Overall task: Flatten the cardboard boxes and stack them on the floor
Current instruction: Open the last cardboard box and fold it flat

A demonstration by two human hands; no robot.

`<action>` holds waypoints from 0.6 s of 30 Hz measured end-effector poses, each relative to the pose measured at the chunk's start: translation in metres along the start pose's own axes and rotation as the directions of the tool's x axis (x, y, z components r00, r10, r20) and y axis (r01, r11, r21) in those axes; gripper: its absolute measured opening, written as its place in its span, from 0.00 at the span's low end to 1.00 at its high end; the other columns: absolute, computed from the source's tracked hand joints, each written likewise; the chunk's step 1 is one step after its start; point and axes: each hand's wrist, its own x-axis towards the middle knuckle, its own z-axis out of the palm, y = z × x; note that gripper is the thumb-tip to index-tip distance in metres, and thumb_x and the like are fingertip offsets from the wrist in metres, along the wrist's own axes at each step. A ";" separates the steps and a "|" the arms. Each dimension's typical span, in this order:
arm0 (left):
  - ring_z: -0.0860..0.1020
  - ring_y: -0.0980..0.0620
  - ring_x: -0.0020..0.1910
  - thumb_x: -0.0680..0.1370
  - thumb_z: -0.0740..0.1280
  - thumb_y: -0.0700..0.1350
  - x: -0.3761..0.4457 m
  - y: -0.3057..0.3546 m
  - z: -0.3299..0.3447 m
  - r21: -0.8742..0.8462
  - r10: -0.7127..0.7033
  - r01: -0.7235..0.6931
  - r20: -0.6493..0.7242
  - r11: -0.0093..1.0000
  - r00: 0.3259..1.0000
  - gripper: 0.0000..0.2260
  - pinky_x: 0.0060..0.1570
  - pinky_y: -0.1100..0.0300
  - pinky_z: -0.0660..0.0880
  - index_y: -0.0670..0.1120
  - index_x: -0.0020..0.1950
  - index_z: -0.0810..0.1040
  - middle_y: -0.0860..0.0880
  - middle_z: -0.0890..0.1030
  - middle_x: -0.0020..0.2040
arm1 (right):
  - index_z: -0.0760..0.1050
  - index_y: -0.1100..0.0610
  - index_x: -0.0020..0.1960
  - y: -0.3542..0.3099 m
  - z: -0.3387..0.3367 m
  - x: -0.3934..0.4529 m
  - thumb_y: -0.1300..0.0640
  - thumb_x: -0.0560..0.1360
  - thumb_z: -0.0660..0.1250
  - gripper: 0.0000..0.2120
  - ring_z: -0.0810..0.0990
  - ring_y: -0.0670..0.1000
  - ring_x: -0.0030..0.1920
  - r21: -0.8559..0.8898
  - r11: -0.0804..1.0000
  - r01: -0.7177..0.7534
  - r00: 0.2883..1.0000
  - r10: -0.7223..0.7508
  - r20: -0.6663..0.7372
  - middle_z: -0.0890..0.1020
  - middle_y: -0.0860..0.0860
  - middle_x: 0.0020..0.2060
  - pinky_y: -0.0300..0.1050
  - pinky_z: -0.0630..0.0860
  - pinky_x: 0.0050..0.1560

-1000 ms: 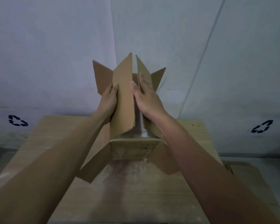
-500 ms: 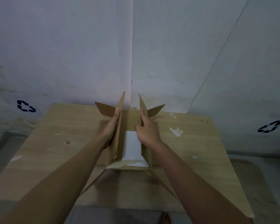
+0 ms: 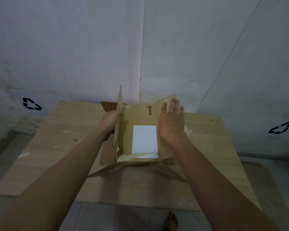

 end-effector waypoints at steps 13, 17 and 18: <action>0.77 0.36 0.55 0.81 0.62 0.45 -0.002 -0.037 -0.035 0.797 0.355 -0.058 -0.202 0.602 0.913 0.12 0.44 0.53 0.68 0.36 0.55 0.74 0.37 0.78 0.54 | 0.44 0.49 0.82 -0.023 0.142 -0.095 0.55 0.71 0.71 0.49 0.46 0.61 0.81 0.114 0.890 0.442 0.897 -0.442 -0.021 0.48 0.57 0.81 0.61 0.50 0.78; 0.77 0.36 0.56 0.82 0.62 0.47 -0.006 -0.094 -0.040 0.757 0.222 0.020 -0.216 0.653 0.951 0.14 0.44 0.52 0.69 0.36 0.57 0.75 0.36 0.79 0.55 | 0.48 0.48 0.82 -0.026 0.177 -0.126 0.62 0.72 0.69 0.46 0.50 0.60 0.80 0.166 0.889 0.427 0.894 -0.442 0.069 0.52 0.56 0.81 0.60 0.57 0.77; 0.77 0.37 0.55 0.82 0.62 0.47 -0.008 -0.107 -0.038 0.749 0.193 0.031 -0.209 0.662 0.959 0.14 0.45 0.52 0.70 0.36 0.57 0.75 0.37 0.79 0.55 | 0.47 0.47 0.82 -0.025 0.183 -0.132 0.61 0.72 0.68 0.45 0.50 0.60 0.80 0.175 0.888 0.424 0.889 -0.445 0.104 0.51 0.56 0.81 0.60 0.59 0.76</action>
